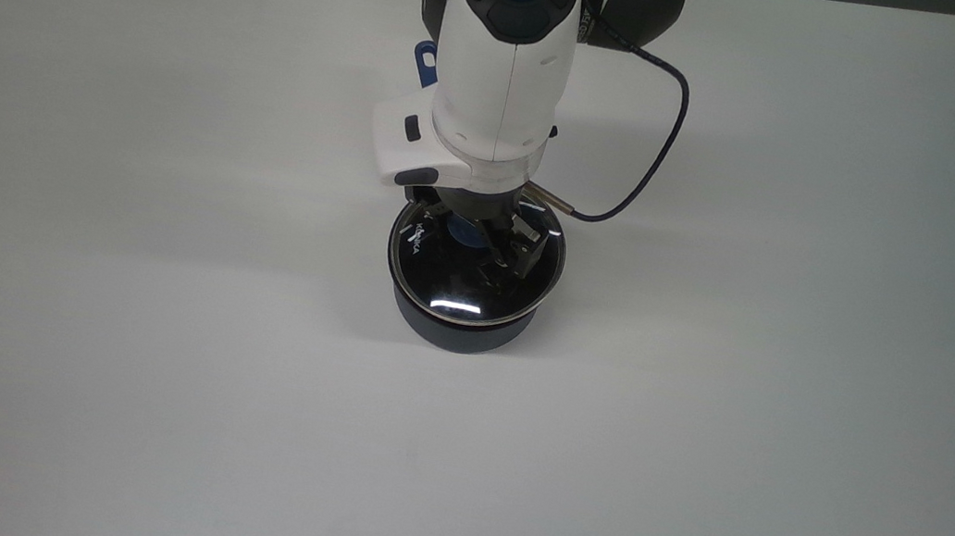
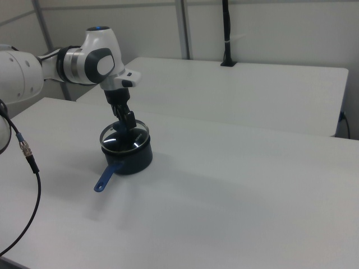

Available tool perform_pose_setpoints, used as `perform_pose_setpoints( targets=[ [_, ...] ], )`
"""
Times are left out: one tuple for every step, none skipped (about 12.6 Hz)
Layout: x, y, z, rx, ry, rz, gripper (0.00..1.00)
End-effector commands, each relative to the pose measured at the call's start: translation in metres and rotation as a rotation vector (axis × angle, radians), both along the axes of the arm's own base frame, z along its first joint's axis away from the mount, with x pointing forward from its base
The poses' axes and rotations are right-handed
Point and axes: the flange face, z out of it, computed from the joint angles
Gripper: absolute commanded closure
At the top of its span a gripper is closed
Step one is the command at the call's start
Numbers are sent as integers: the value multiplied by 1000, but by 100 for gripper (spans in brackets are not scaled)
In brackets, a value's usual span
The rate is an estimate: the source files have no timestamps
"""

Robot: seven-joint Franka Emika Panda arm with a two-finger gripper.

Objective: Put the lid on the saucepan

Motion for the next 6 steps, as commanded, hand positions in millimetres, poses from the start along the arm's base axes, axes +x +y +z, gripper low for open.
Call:
perform_pose_setpoints(
  targets=[
    [-5, 0, 11, -19, -24, 15, 45],
    [-5, 0, 11, -25, -24, 18, 45],
    [-5, 0, 8, -27, -20, 20, 45],
    [-6, 1, 4, -37, -14, 35, 46],
    [-6, 3, 2, -49, -12, 48, 46],
    [-7, 3, 0, -56, -5, 55, 46]
  ],
)
